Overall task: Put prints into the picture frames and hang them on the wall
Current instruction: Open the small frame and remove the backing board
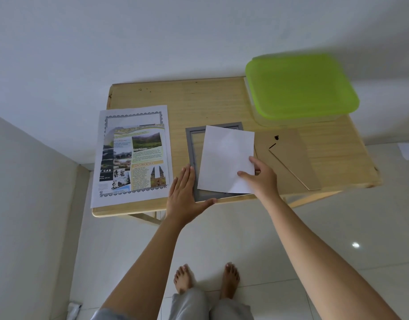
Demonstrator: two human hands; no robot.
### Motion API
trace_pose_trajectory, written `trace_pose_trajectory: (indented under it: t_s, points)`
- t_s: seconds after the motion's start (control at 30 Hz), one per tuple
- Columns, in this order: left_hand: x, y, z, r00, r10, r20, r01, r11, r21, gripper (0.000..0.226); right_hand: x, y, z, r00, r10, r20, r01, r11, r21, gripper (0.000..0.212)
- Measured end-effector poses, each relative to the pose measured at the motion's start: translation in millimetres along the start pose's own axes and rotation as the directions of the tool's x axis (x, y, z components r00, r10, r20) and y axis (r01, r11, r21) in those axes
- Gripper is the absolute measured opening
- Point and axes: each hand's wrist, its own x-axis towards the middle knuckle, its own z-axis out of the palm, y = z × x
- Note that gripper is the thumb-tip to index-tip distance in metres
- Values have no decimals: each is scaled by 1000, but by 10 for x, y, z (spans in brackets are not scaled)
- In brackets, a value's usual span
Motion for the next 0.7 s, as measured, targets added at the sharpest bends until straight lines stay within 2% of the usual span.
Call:
trace_pose_trajectory:
  t_s: [0.23, 0.37, 0.53, 0.7]
  points:
    - [1, -3, 25, 1000, 6, -15, -7, 999, -38, 119, -92, 39, -179, 997, -32, -67, 28, 998, -53, 56]
    - [7, 7, 31, 1000, -19, -11, 19, 999, -43, 120, 49, 119, -564, 988, -88, -130, 62, 979, -192, 55]
    - [34, 31, 29, 999, -43, 3, 43, 997, -62, 120, 339, 303, -1241, 965, -99, -243, 8, 936, -352, 56]
    - [31, 76, 58, 997, -73, 2, 73, 994, -83, 119, 680, 542, -1754, 958, 1, -286, -121, 908, -400, 54]
